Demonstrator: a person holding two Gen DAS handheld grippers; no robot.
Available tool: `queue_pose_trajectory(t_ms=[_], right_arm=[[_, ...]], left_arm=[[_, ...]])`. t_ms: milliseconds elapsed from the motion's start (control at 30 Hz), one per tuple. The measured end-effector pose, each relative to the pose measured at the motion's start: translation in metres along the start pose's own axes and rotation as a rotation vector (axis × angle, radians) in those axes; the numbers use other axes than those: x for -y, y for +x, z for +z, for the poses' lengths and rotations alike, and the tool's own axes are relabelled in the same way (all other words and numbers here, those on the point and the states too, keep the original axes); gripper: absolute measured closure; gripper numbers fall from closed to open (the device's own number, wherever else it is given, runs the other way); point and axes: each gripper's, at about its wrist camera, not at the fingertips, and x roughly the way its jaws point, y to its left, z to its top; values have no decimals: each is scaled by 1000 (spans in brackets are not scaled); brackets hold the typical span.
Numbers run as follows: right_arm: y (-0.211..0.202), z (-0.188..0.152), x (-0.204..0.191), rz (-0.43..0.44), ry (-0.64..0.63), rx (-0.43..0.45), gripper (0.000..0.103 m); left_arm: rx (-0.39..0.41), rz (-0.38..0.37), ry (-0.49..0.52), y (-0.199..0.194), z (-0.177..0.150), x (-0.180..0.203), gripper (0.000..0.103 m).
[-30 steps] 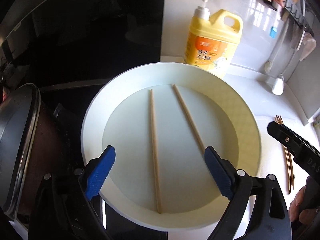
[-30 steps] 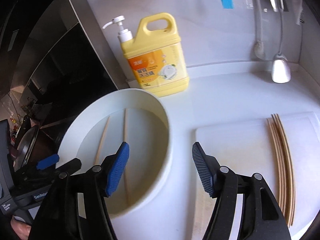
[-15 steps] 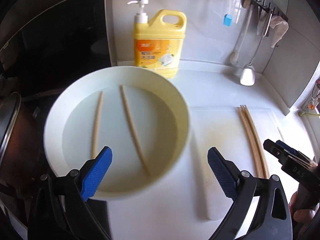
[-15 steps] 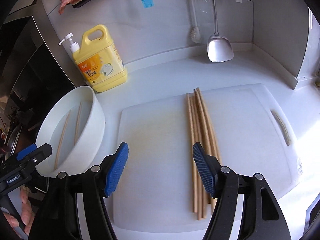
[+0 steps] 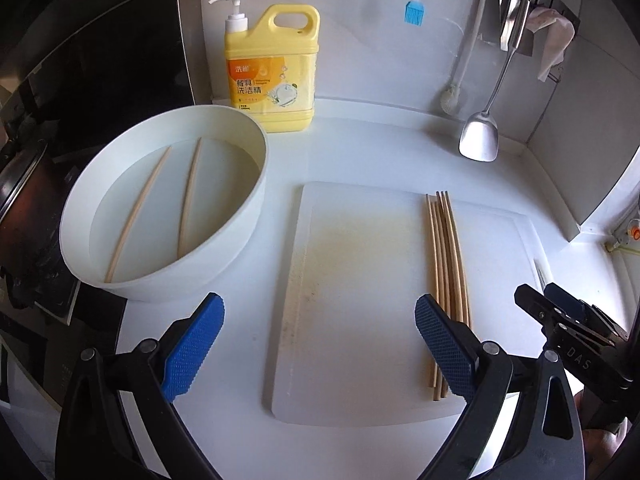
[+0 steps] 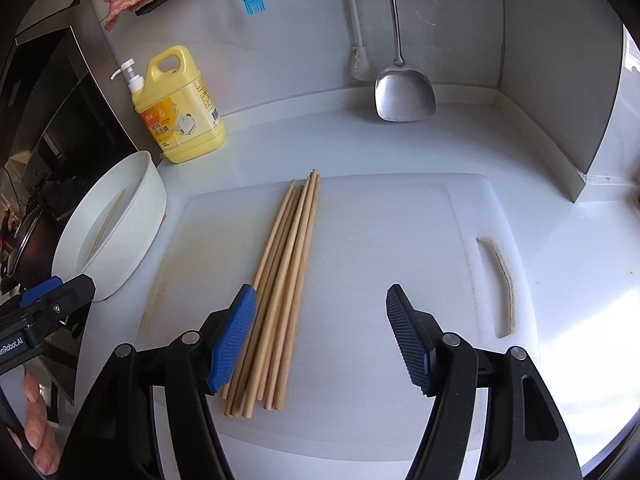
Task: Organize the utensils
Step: 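Move both open grippers back to the chopstick bundle on the board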
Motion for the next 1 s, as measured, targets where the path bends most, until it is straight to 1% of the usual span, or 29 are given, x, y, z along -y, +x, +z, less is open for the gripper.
queue_pose_trajectory(t_ms=[167, 233, 367, 467, 533, 667, 833, 1000], right_arm=[[13, -2, 8, -2, 23, -4, 38], [18, -2, 8, -14, 25, 6, 38], [32, -1, 9, -27, 38, 32, 38], [45, -2, 9, -43, 39, 32, 38], [53, -4, 10, -44, 48, 30, 38], [64, -5, 7, -48, 46, 20, 38], [68, -4, 2, -60, 28, 21, 38], [70, -2, 1, -53, 28, 23, 38]], left_arm=[[6, 1, 16, 12, -2, 14, 8], [13, -13, 12, 21, -4, 16, 8], [32, -2, 24, 42, -9, 21, 8], [28, -25, 30, 56, -12, 25, 8], [33, -23, 40, 63, -14, 27, 8], [32, -24, 42, 72, -15, 28, 8], [22, -35, 38, 78, -14, 30, 8], [21, -41, 41, 81, -14, 31, 8]])
